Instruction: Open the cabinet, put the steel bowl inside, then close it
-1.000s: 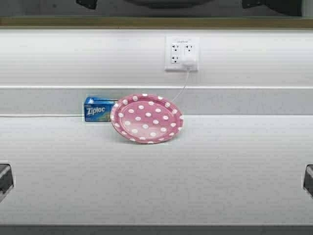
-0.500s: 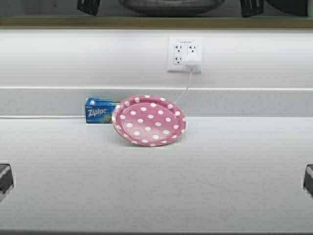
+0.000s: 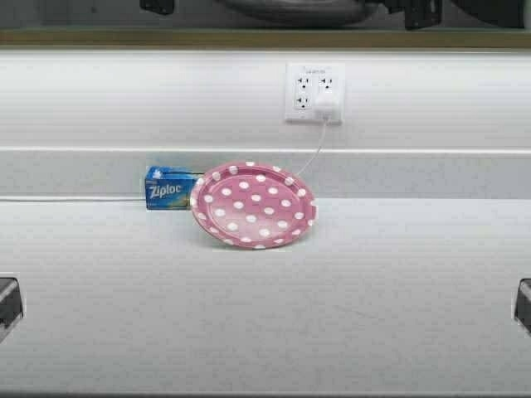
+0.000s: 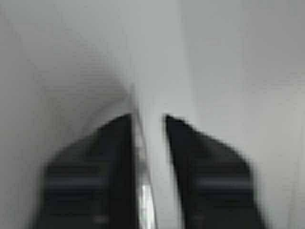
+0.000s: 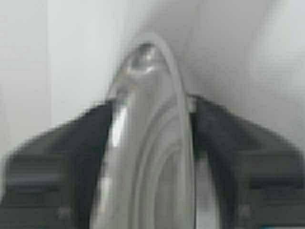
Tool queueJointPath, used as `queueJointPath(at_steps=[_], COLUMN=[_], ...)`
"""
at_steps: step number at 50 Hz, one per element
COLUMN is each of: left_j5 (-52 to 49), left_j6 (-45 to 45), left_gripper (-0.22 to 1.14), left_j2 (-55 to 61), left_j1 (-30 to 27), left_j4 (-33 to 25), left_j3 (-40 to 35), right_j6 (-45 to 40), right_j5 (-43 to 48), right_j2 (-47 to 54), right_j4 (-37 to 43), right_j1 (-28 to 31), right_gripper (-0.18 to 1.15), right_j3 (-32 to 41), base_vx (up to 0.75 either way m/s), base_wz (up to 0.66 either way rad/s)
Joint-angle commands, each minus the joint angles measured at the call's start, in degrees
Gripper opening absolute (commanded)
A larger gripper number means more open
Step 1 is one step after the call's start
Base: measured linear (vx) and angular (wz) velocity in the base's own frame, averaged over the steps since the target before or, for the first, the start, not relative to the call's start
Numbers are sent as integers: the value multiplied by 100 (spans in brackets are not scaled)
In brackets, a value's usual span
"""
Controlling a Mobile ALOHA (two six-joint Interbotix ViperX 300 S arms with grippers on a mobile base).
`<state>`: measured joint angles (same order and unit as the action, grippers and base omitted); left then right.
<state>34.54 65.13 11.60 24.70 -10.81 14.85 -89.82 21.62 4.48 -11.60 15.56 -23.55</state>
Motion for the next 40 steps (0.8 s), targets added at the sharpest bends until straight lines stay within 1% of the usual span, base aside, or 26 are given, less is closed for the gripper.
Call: queueJointPath(at_steps=[1,11,26,40], left_j5=[44,70,79,185], left_j6=[-18,-18,-26,-35], left_gripper=[86,86,86,86], left_j2=[-158,-255,-598,-800], left_j1=[220,158,-88,-185], left_j4=[-9,-53,-70,-132], left_j3=[9,114,387,773], right_j6=[35,53,237,299], right_j5=[0,0,-79,-105], right_j2=[-167,-299,-457,-624], right_j4=[0,9,9,-26], right_j1=[-35,-176,-457,-519], right_gripper=[91,91,91,90], right_j3=[-35,-141,-211,-255], base_vx=[0,0,0,0], base_wz=[0,0,0,0])
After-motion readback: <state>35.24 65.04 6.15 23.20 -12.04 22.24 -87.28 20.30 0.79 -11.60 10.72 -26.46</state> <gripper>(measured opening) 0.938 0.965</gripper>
